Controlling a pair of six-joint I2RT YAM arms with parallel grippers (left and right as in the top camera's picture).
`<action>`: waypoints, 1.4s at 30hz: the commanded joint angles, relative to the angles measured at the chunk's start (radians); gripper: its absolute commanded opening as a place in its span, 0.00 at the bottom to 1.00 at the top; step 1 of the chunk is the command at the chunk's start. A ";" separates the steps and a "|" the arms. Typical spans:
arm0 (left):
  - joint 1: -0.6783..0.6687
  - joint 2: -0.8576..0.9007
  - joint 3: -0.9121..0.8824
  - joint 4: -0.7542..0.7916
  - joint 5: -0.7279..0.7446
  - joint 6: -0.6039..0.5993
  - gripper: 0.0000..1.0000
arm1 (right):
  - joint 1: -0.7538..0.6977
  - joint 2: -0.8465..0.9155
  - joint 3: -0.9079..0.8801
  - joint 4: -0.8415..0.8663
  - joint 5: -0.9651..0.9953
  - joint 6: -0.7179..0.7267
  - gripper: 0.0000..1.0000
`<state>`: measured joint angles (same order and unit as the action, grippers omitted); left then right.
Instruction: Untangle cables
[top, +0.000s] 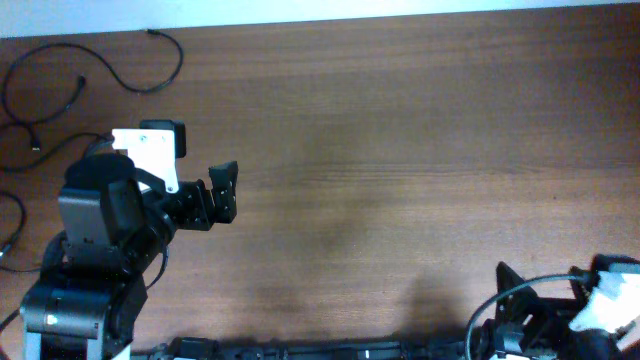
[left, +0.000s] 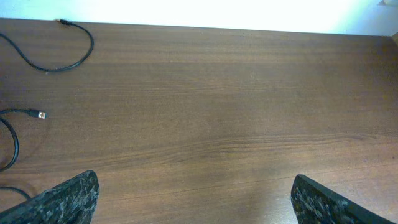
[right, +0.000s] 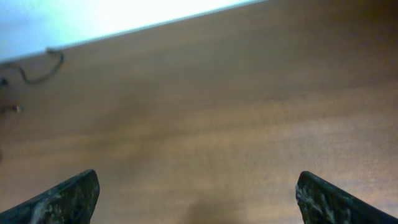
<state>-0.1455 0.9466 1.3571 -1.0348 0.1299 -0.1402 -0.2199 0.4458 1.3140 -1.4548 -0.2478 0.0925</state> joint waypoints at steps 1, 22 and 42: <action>-0.002 -0.003 -0.003 0.002 -0.004 -0.009 0.99 | 0.097 -0.004 -0.164 0.131 0.017 -0.037 0.98; -0.002 -0.003 -0.003 0.002 -0.004 -0.009 0.99 | 0.187 -0.442 -1.308 1.511 0.130 -0.149 0.98; -0.002 -0.003 -0.003 0.002 -0.004 -0.009 0.99 | 0.187 -0.442 -1.308 1.377 0.189 -0.120 0.99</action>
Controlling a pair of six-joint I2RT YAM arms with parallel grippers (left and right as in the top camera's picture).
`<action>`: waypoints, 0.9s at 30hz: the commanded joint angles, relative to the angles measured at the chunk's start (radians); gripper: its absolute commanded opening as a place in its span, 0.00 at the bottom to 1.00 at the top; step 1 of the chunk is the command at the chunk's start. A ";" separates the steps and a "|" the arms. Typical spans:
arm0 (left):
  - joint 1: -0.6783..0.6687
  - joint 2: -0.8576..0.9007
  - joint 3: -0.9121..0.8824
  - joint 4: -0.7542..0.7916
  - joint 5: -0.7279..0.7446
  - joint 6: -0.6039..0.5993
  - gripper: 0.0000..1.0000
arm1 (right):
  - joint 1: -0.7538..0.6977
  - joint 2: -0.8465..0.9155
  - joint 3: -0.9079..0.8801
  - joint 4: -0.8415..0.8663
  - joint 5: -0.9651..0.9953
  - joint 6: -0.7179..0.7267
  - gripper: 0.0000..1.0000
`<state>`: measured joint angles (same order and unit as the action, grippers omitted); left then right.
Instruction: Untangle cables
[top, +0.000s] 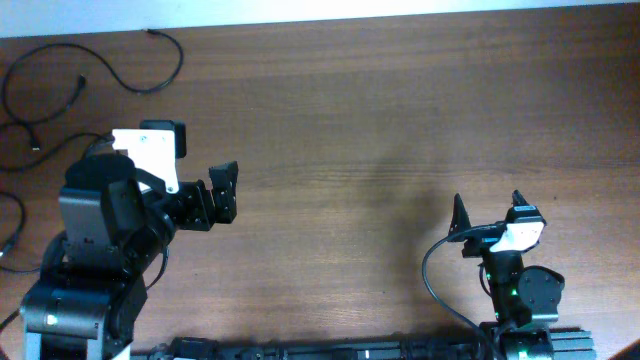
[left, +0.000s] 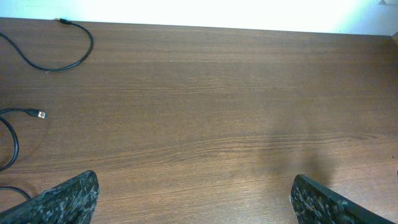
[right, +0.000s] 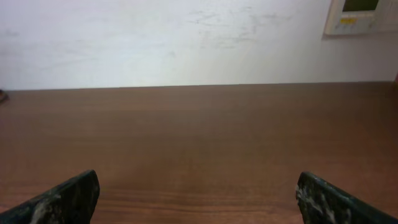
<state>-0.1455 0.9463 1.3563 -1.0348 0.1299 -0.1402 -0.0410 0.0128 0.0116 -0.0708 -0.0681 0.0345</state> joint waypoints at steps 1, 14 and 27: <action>-0.002 -0.003 -0.003 0.002 -0.004 -0.009 0.99 | 0.008 -0.009 -0.006 -0.007 0.010 -0.074 0.98; -0.002 -0.003 -0.003 0.002 -0.004 -0.009 0.99 | 0.008 -0.006 -0.006 -0.005 0.013 -0.083 0.98; -0.002 -0.003 -0.003 0.002 -0.004 -0.009 0.99 | 0.008 -0.006 -0.006 -0.005 0.013 -0.083 0.98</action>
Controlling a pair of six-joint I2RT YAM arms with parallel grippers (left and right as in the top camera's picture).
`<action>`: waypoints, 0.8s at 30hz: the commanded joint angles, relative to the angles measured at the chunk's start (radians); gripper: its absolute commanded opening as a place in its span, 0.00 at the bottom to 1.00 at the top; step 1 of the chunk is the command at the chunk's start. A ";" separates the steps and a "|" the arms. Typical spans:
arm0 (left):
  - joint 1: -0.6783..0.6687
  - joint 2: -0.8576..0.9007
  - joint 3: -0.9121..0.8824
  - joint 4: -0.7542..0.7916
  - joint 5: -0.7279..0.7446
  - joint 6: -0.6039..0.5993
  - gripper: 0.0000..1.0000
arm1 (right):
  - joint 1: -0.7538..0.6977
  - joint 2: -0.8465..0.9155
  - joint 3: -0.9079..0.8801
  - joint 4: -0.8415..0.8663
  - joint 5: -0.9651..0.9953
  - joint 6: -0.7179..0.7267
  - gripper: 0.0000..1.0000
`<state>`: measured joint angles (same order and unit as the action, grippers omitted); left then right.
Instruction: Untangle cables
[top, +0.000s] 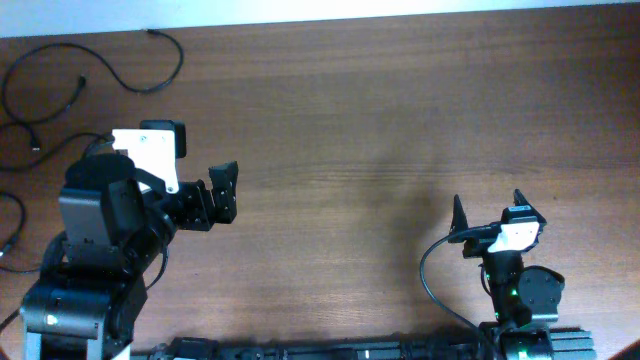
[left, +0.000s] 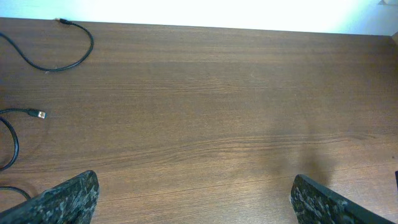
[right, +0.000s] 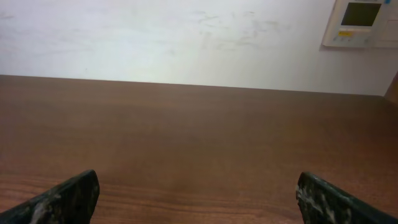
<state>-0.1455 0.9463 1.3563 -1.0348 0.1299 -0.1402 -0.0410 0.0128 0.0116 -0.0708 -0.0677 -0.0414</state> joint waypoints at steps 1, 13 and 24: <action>-0.002 -0.003 -0.003 0.001 -0.004 -0.009 0.99 | 0.008 -0.006 -0.006 -0.005 0.013 -0.007 0.98; -0.002 -0.025 -0.104 -0.151 -0.052 -0.008 0.99 | 0.008 -0.006 -0.006 -0.005 0.012 -0.007 0.98; 0.011 -0.453 -0.743 0.327 -0.053 0.074 0.99 | 0.008 -0.006 -0.006 -0.005 0.013 -0.007 0.98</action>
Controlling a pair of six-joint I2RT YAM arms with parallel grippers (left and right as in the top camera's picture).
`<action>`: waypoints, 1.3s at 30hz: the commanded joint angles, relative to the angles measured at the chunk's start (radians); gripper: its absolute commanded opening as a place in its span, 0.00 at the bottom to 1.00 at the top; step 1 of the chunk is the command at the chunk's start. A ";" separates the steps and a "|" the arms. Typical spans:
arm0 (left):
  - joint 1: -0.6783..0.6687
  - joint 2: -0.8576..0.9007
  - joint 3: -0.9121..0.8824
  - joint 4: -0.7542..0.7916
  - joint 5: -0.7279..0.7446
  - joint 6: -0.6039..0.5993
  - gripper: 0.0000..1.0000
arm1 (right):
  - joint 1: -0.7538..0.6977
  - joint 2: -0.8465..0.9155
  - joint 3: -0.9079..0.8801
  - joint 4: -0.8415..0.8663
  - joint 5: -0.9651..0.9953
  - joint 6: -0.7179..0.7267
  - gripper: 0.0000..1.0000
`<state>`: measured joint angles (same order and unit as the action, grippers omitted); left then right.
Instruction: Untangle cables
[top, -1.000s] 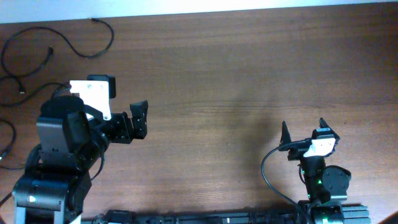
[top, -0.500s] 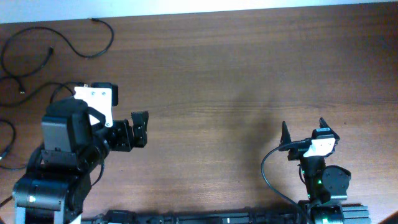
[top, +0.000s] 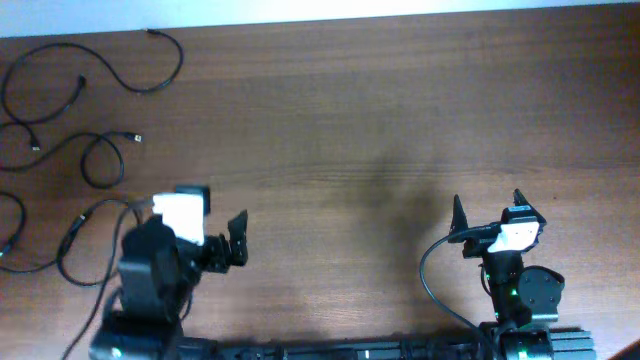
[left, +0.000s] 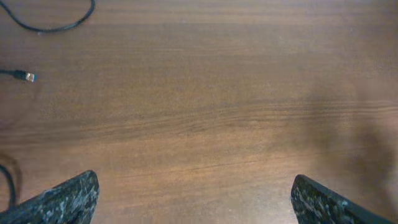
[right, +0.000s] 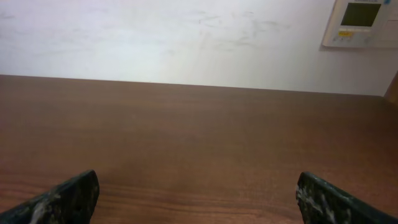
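Several thin black cables (top: 100, 160) lie spread over the table's left end, each ending in a small plug. My left gripper (top: 238, 242) hangs open near the front left, to the right of the cables and holding nothing. In the left wrist view its gripper (left: 196, 199) is over bare wood, with one cable arc (left: 53, 28) and a plug (left: 28, 76) at the upper left. My right gripper (top: 490, 210) stands open and empty at the front right, far from the cables. The right wrist view shows that gripper (right: 199, 196) facing the wall.
The brown wooden table (top: 400, 120) runs back to a white wall (right: 186, 37). A wall panel with a small display (right: 364, 22) sits at the upper right of the right wrist view. The right arm's own black cable (top: 432, 270) loops beside its base.
My left arm has drawn back toward the front edge, and its gripper now sits lower and nearer the table. Cables that it covered now show. The right arm has not moved.
At first my right arm lay low at the front right corner, looking across the table, while the left stood over the cables. Then the right stood upright facing the wall and stayed there. Now the left has pulled back to the front. Both grippers stayed open.
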<state>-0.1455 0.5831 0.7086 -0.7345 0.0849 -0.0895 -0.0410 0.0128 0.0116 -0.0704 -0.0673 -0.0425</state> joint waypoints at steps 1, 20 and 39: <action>0.021 -0.140 -0.137 0.033 -0.008 0.024 0.99 | 0.008 -0.006 -0.006 -0.005 0.012 -0.006 0.98; 0.067 -0.444 -0.685 0.745 0.000 0.087 0.99 | 0.008 -0.006 -0.006 -0.005 0.012 -0.006 0.98; 0.139 -0.579 -0.700 0.652 -0.133 0.087 0.99 | 0.008 -0.006 -0.006 -0.005 0.012 -0.006 0.98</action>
<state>-0.0132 0.0147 0.0166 -0.0799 0.0311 -0.0185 -0.0410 0.0128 0.0116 -0.0708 -0.0673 -0.0456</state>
